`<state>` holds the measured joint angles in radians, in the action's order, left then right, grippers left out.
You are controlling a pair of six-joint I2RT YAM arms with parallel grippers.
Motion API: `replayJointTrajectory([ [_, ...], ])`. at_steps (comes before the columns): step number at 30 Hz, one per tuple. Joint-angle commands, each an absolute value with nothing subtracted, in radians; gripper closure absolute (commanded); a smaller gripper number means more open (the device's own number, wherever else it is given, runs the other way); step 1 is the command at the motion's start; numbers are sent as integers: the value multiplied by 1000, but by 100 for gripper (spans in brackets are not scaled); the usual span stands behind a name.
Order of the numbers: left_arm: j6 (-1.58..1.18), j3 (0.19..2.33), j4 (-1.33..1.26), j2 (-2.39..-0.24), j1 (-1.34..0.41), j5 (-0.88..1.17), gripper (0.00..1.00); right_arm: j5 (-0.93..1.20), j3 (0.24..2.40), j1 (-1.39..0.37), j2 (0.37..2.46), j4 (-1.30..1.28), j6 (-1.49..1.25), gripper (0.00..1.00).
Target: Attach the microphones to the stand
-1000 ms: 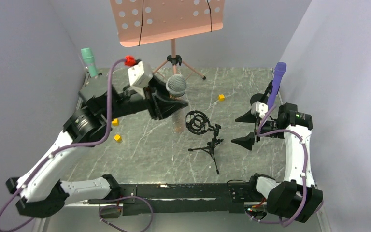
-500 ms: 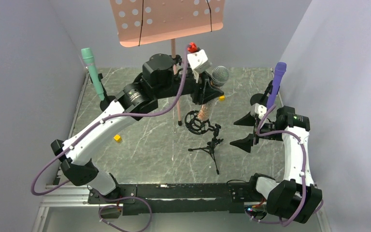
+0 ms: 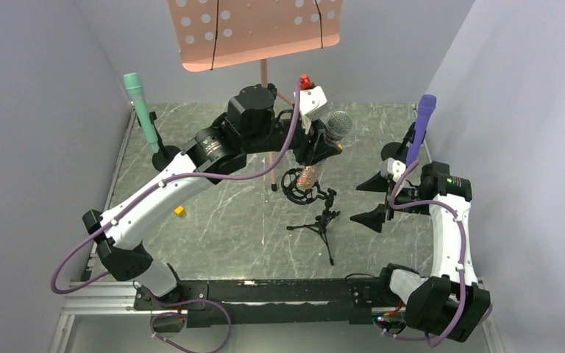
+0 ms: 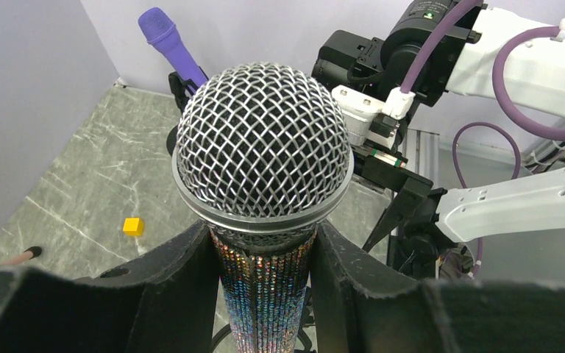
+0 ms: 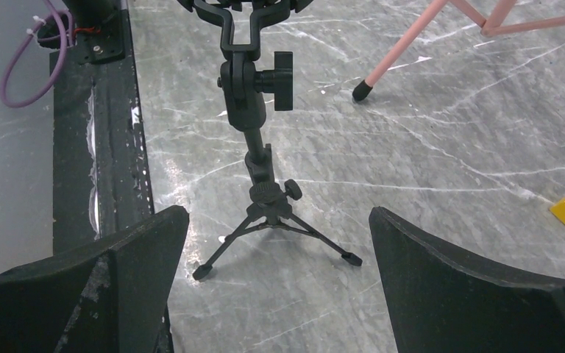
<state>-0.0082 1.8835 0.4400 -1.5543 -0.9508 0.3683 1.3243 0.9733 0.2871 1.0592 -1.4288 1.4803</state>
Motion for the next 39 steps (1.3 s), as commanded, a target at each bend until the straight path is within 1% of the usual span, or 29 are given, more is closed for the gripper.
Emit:
replayJointTrajectory([
  [1, 23, 1910, 437, -1544, -960, 386, 100, 1338, 973, 286, 1051, -1403, 1489, 0],
  [18, 35, 1934, 528, -1565, -994, 437, 100, 1339, 975, 285, 1063, -1420, 1507, 0],
  [31, 132, 1903, 543, -1594, -997, 362, 100, 1339, 974, 285, 1065, -1431, 1521, 0],
  [39, 151, 1867, 537, -1590, -995, 378, 100, 1336, 974, 285, 1070, -1441, 1535, 0],
])
